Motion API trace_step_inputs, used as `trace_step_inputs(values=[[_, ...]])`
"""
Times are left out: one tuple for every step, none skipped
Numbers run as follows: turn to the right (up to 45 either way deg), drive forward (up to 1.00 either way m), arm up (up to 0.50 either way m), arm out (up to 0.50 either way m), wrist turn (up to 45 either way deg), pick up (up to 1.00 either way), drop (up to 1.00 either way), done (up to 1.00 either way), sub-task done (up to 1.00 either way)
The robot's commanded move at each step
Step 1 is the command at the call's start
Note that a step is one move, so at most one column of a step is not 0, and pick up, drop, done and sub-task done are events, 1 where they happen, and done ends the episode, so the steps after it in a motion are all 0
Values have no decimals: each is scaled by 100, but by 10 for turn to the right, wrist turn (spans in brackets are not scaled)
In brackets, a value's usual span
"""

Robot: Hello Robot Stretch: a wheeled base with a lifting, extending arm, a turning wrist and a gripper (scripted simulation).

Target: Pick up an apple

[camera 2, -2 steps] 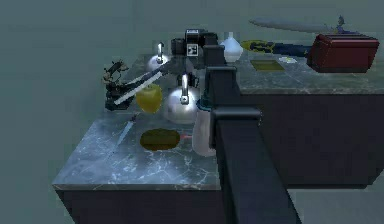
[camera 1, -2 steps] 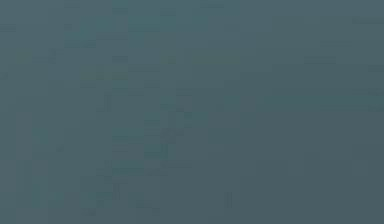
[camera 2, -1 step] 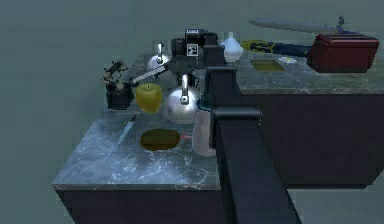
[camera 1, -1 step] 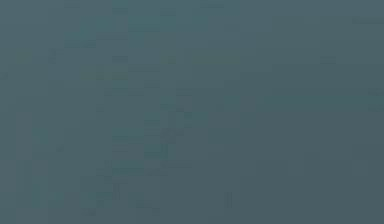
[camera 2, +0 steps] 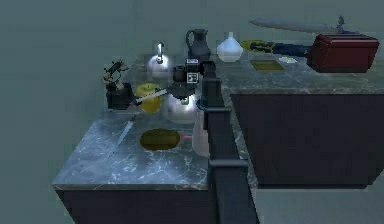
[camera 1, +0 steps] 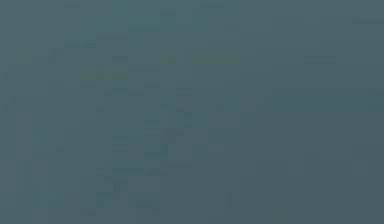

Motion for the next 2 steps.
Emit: trace_step_inputs(values=[[0, 0, 0, 0, 0, 100, 0, 0, 0], [0, 0, 8, 0, 0, 0, 0, 0, 0]])
